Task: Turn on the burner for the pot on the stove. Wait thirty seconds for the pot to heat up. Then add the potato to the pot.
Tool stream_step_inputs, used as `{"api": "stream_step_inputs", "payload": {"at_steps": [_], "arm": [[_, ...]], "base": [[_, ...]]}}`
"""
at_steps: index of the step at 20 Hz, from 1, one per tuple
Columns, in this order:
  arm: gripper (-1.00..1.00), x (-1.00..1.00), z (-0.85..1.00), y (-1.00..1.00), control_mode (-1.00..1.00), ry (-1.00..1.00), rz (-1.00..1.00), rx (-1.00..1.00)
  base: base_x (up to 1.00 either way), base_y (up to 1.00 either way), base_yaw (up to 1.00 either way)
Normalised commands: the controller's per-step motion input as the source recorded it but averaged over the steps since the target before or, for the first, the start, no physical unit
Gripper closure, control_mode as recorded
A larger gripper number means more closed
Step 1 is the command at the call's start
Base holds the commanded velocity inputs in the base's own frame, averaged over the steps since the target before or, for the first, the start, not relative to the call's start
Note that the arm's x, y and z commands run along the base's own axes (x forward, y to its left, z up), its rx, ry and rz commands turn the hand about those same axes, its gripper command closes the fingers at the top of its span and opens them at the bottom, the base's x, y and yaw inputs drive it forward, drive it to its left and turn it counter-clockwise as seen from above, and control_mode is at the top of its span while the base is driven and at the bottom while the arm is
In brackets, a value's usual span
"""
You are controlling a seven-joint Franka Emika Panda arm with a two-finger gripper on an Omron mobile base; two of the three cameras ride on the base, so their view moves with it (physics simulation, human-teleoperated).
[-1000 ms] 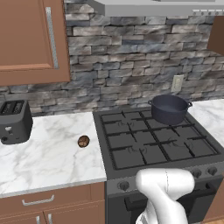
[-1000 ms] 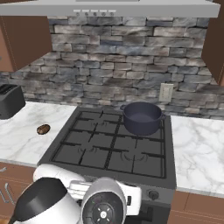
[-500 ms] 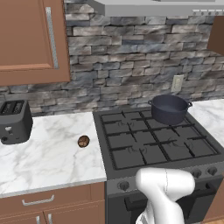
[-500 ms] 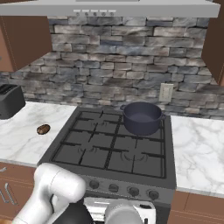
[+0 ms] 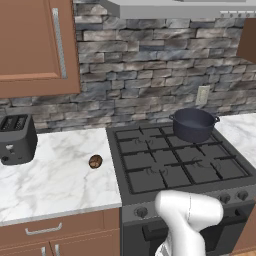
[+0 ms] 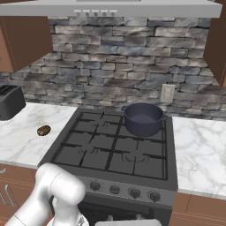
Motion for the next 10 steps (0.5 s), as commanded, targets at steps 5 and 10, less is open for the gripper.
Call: {"api": "stream_step_inputs", "payload": {"at_steps": [5, 10], "arm": [[-1.00, 0.00, -0.39, -0.02, -1.00, -0.06, 0.00, 0.00], [-1.00, 0.00, -0.29, -0.02, -1.00, -0.03, 0.00, 0.00]], "base": [[0.00, 0.00, 0.00], [0.00, 0.00, 0.00]]}}
